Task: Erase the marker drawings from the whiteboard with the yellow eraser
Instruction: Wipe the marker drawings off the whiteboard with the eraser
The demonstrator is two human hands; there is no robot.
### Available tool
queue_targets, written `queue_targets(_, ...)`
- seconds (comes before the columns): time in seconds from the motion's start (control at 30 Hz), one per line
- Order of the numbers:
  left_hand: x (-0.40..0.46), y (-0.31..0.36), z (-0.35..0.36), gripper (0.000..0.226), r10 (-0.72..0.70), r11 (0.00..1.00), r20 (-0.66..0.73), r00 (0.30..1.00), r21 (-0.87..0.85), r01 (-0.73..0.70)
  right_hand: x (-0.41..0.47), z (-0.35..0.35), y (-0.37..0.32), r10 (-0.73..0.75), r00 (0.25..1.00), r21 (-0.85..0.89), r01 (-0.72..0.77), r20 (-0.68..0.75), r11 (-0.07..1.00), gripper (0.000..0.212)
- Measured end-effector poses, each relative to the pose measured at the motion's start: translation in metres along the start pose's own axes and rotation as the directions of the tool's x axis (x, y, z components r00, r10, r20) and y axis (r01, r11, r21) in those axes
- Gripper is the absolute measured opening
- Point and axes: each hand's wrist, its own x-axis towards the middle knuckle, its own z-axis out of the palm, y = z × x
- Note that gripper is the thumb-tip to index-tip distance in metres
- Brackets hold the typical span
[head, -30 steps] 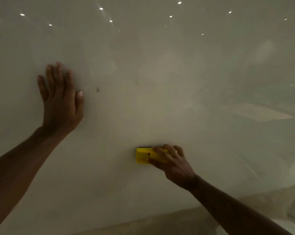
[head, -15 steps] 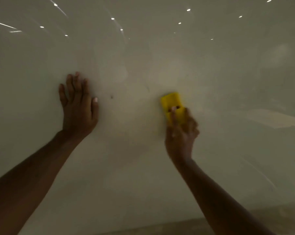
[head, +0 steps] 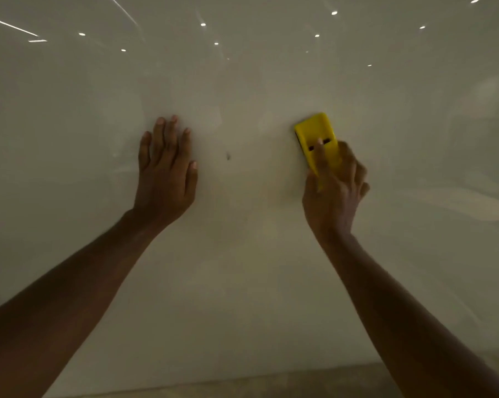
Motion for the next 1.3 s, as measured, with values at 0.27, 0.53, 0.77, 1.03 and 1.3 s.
queue_targets(0.27, -0.003, -0.002, 0.004, 0.056, -0.003, 0.999, -0.039, 0.999, -0.036, 0.001, -0.099, 0.017, 0.009, -0.748, 0.516, 0.139, 0.777, 0.418, 0.614, 0.064)
queue_targets(0.53, 0.01, -0.019, 0.003, 0.054, -0.051, 0.998, -0.099, 0.994, -0.045, 0.047, 0.015, 0.01, -0.042, -0.09, 0.996, -0.008, 0.09, 0.023, 0.996, 0.06)
queue_targets(0.77, 0.02, -0.054, -0.008, 0.054, -0.116, 0.993, -0.129, 0.985, -0.019, 0.114, -0.05, 0.031, -0.042, -0.776, 0.522, 0.094, 0.806, 0.355, 0.585, 0.066)
queue_targets(1.03, 0.029, -0.096, -0.018, 0.055, -0.131, 0.99, -0.141, 0.981, 0.024, 0.136, 0.072, 0.008, -0.044, 0.079, 0.993, 0.016, -0.078, -0.084, 0.997, 0.064)
queue_targets(1.3, 0.027, -0.132, -0.032, 0.063, -0.162, 0.984, -0.097, 0.982, 0.061, 0.168, -0.05, 0.039, -0.063, -0.75, 0.575, 0.08, 0.774, 0.326, 0.628, 0.061)
